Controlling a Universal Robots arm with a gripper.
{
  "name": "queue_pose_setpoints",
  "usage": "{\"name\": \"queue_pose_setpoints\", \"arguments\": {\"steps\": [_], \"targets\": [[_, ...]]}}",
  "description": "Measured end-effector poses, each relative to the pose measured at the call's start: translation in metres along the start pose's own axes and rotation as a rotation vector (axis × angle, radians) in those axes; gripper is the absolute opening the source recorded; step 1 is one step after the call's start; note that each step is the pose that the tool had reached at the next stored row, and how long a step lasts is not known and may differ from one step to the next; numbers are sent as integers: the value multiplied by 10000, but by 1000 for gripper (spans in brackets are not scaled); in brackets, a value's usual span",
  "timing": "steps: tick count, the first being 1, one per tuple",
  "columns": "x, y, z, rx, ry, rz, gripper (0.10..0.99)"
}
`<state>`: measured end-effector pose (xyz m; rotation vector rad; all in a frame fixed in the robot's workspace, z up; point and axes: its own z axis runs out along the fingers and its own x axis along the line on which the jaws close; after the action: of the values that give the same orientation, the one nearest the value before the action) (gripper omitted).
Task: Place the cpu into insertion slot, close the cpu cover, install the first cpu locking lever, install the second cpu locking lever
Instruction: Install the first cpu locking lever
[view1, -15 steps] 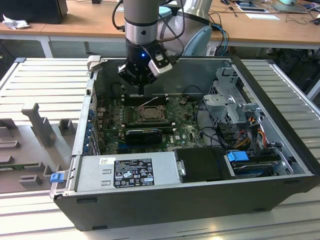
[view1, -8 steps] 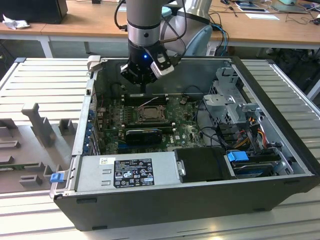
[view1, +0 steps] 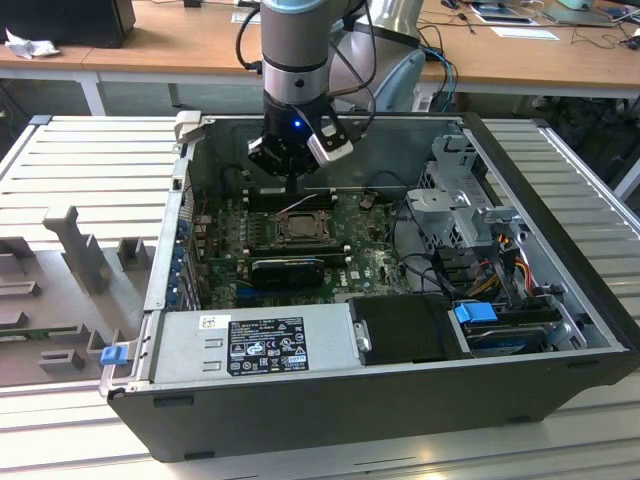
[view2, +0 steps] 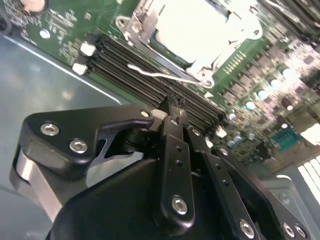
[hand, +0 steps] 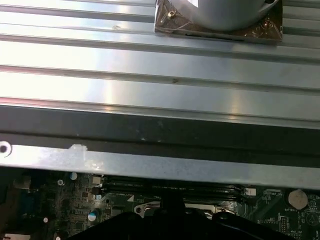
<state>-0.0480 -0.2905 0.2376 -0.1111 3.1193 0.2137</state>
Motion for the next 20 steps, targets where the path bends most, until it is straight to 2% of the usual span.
{"name": "queue_pose_setpoints", "arguments": {"steps": [2, 3, 4, 12, 20], "targets": [[-31, -5, 19, 12, -19, -3, 106], [-75, -13, 52, 92, -64, -11, 106], [-83, -15, 66, 106, -78, -25, 106], [-119, -27, 135, 115, -117, -129, 106], [-222, -48, 230, 132, -180, -138, 106]]}}
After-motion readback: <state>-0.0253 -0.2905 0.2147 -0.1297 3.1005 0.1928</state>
